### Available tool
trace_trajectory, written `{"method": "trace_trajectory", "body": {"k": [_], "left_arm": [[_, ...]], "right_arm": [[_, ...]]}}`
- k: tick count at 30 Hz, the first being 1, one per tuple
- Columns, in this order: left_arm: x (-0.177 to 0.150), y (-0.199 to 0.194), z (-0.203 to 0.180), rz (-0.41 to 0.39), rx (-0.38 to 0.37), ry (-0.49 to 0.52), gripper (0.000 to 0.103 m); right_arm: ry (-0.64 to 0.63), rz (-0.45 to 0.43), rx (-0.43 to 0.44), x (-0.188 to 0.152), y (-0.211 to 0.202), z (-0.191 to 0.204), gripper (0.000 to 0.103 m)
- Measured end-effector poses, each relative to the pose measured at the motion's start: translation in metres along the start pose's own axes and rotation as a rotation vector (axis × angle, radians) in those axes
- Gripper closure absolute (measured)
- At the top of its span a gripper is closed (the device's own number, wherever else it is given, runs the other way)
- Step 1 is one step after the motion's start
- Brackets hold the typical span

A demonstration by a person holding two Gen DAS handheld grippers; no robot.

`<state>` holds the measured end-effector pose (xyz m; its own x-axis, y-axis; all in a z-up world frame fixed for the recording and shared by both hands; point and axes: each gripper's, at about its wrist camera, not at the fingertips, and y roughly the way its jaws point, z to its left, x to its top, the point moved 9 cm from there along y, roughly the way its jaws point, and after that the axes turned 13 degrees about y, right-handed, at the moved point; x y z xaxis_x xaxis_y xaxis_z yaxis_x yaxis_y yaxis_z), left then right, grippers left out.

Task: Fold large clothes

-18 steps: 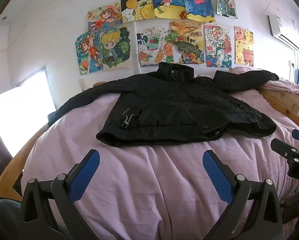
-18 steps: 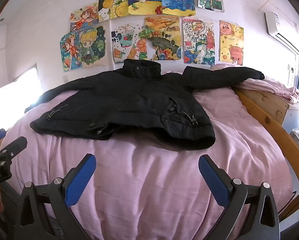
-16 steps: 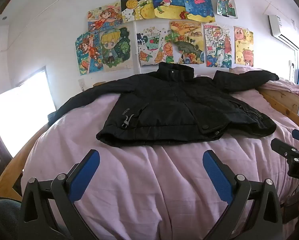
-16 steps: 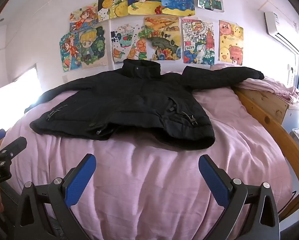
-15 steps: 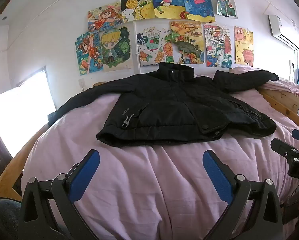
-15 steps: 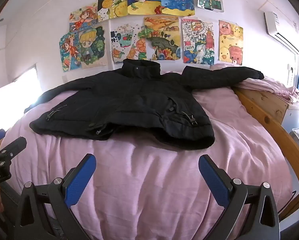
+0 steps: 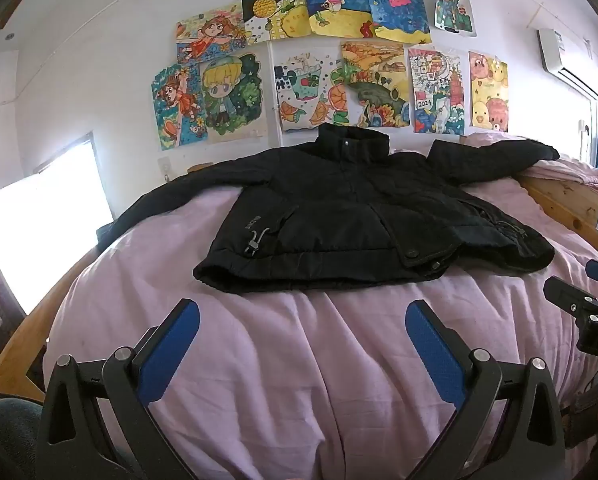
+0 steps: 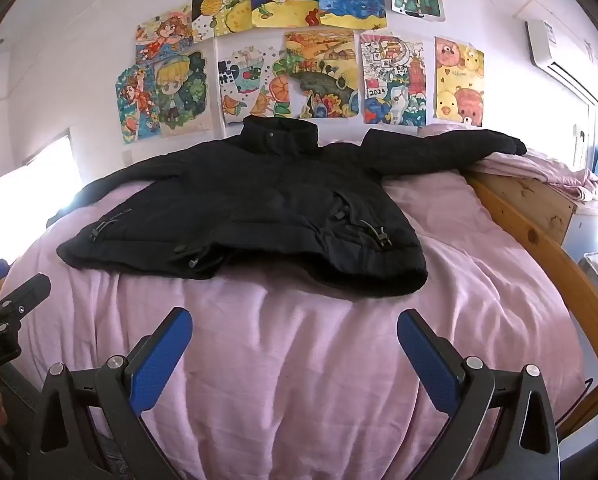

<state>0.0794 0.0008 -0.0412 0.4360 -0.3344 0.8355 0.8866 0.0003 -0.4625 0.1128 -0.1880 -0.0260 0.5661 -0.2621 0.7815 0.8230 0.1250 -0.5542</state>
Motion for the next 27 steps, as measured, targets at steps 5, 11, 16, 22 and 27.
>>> {"method": "trace_trajectory", "body": {"k": [5,11,16,22,27], "left_arm": [[0.0,0.0002,-0.0002,0.001,0.0,0.0,0.002],[0.0,0.0003,-0.0002,0.001,0.001,0.0,0.002],[0.0,0.0004,-0.0003,0.001,0.001,0.001,0.002],[0.0,0.0004,-0.0004,0.001,0.001,0.001,0.002],[0.0,0.0002,-0.0003,0.001,0.001,0.001,0.002]], "right_arm": [[0.001,0.002,0.0,-0.0001,0.0003,-0.0006,0.0],[0.002,0.003,0.001,-0.0003,0.0007,-0.0012,0.0],[0.003,0.004,0.0,-0.0004,0.0009,-0.0014,0.0],[0.004,0.005,0.0,-0.0004,0.0011,-0.0016,0.0],[0.005,0.005,0.001,-0.0003,0.0009,-0.002,0.0]]}}
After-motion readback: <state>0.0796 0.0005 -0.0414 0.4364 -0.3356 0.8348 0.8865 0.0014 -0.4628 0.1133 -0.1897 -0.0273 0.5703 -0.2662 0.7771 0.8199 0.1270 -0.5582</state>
